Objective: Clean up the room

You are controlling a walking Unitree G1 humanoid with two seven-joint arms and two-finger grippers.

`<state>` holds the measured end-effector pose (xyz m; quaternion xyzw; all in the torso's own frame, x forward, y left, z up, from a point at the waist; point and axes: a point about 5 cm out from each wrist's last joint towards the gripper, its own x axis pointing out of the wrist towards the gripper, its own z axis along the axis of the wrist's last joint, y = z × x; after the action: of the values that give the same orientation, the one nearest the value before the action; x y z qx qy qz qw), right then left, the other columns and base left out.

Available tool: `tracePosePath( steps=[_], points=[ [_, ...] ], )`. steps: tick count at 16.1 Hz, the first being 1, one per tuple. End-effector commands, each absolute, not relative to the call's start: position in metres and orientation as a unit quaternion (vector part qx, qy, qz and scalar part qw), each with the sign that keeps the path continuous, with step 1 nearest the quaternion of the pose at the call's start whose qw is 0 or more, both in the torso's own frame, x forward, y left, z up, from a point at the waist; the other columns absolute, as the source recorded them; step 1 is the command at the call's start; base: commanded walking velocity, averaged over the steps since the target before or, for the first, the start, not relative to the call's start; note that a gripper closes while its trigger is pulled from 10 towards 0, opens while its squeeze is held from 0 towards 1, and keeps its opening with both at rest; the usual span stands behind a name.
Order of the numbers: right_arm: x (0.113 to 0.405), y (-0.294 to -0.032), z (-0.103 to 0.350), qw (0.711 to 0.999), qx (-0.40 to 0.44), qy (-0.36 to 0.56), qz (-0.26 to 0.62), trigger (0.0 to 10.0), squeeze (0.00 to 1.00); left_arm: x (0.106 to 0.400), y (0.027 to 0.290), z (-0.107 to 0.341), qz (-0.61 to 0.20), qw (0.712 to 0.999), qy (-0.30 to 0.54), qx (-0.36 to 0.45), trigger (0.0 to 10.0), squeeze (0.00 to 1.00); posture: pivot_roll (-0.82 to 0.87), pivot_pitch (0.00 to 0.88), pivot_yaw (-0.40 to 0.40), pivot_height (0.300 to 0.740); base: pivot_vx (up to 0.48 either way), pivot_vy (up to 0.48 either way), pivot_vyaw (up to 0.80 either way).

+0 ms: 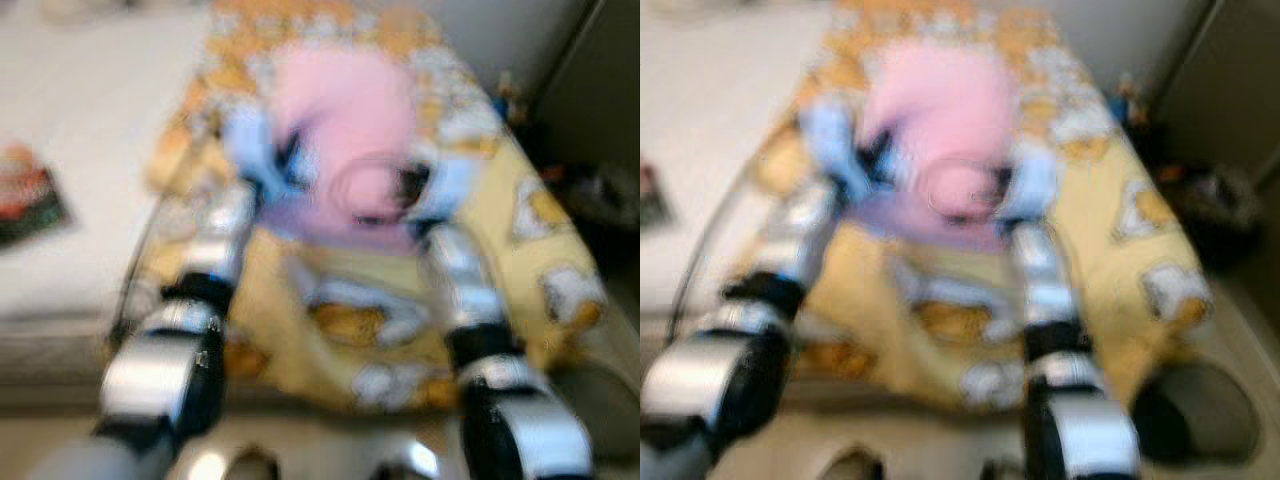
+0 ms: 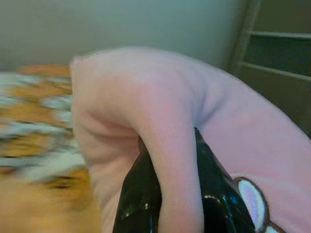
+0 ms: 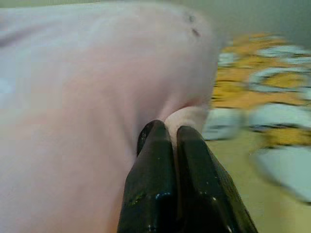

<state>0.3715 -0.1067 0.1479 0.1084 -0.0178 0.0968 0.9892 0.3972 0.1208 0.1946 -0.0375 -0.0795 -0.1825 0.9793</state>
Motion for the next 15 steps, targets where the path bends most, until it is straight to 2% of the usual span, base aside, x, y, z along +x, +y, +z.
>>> tracePosePath(
  steps=[1, 7, 15],
  points=[
    [0.3748, -0.1174, 0.1545, 0.991, 0.097, -0.031, 0.083, 10.0, 0.0, 0.3984, 0.1129, 0.2118, -0.191, 0.974, -0.116, -0.037, 10.0, 0.0, 0.08, 0.0, -0.039, 0.74, 0.0, 0.48, 0.5],
    [0.3721, -0.1141, 0.1504, 0.992, 0.081, -0.032, 0.092, 10.0, 0.0, 0.4002, 0.1212, 0.2106, -0.186, 0.976, -0.107, -0.025, 10.0, 0.0, 0.08, 0.0, -0.039, 0.74, 0.0, 0.48, 0.0],
    [0.3717, -0.121, 0.1451, 0.993, 0.072, -0.026, 0.085, 10.0, 0.0, 0.3999, 0.1176, 0.207, -0.169, 0.979, -0.105, -0.039, 10.0, 0.0, 0.07, 0.0, -0.035, 0.74, 0.0, 0.48, 0.0]
  ],
)
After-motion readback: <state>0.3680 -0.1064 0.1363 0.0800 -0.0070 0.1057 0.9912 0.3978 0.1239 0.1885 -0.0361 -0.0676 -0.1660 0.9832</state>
